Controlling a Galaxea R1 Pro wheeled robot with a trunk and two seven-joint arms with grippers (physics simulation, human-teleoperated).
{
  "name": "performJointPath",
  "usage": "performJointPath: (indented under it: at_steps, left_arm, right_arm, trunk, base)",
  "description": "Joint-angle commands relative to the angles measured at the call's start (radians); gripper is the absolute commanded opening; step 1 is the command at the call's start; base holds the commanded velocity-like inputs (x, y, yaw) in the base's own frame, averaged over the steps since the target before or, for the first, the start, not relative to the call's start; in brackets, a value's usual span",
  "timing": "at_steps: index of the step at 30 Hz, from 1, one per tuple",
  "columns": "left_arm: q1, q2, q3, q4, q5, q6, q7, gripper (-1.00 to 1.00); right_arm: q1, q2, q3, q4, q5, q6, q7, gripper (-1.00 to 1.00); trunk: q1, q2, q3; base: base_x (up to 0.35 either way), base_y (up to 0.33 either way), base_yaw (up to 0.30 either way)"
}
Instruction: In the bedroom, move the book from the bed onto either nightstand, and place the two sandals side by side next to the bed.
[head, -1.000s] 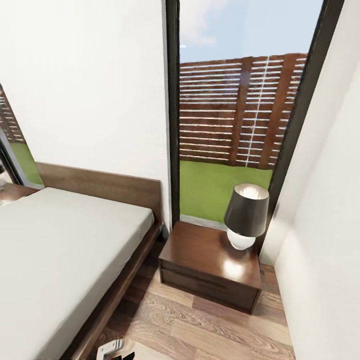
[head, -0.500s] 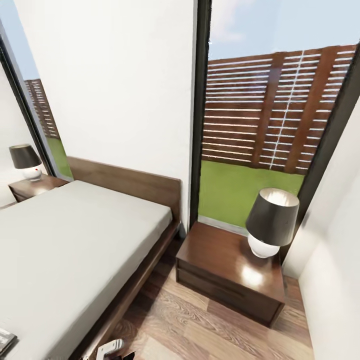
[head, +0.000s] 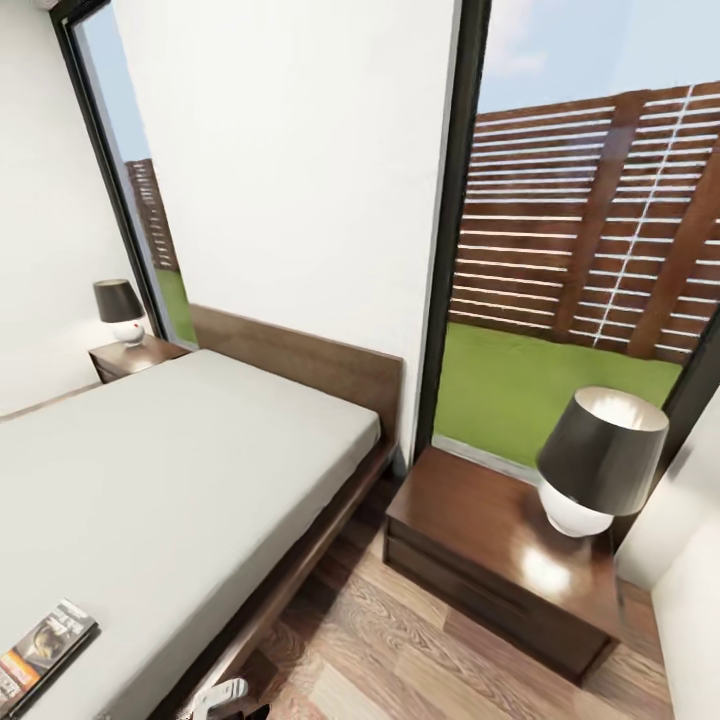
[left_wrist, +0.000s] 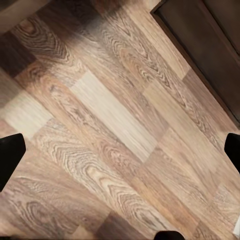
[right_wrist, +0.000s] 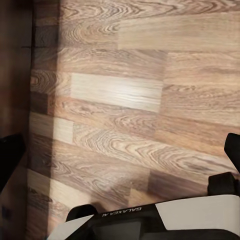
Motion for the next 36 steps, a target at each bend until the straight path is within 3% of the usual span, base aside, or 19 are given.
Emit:
performJointPath:
  at_steps: [1, 36]
  left_arm:
    - [-0.001, 0.0, -0.008, 0.002, 0.007, -0.004, -0.003, 1.0]
    - [-0.001, -0.007, -0.01, 0.0, 0.007, -0.003, -0.003, 1.0]
  right_arm:
    - [-0.001, -0.001, -0.005, 0.003, -0.004, 0.002, 0.005, 1.0]
    - [-0.001, 0.0, -0.005, 0.004, -0.003, 0.002, 0.005, 1.0]
  trunk:
    - [0.0, -0.001, -0.002]
    - [0.0, -0.001, -0.016]
  base:
    - [0.0, 0.0, 0.277]
    - [0.087, -0.09, 0.277]
